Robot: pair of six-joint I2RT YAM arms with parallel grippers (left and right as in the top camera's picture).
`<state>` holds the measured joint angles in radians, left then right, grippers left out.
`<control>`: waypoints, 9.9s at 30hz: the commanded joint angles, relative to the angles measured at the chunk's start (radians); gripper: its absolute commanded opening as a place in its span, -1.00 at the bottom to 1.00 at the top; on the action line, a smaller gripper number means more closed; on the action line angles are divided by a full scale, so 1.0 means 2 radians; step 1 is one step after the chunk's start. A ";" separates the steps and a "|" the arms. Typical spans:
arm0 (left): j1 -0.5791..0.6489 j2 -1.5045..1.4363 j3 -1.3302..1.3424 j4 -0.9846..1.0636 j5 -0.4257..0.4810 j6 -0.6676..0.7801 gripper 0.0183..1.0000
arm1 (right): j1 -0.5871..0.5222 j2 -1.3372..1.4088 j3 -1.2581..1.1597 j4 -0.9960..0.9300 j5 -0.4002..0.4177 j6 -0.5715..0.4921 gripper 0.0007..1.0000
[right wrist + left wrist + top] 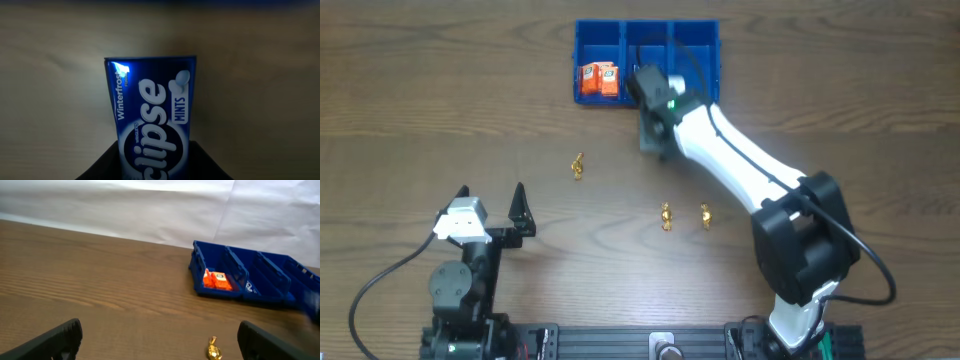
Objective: Sort Candies Into Trays
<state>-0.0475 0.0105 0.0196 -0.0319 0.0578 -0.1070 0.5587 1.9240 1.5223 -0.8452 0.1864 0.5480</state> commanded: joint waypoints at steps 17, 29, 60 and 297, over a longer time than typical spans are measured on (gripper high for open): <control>0.002 -0.003 -0.007 -0.021 0.005 0.003 1.00 | -0.051 0.255 0.444 -0.100 0.009 -0.037 -0.47; 0.002 -0.003 -0.007 -0.021 0.005 0.003 1.00 | -0.052 0.270 0.444 -0.093 0.009 -0.037 -0.40; 0.002 -0.003 -0.007 -0.021 0.005 0.003 1.00 | 0.114 0.230 0.382 -0.167 -0.052 0.010 0.56; 0.002 -0.003 -0.007 -0.021 0.005 0.003 1.00 | -0.017 -0.215 -0.319 0.094 -0.063 0.038 0.70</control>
<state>-0.0475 0.0101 0.0200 -0.0322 0.0582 -0.1066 0.5003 1.4799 0.9764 -0.6636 0.1299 0.4885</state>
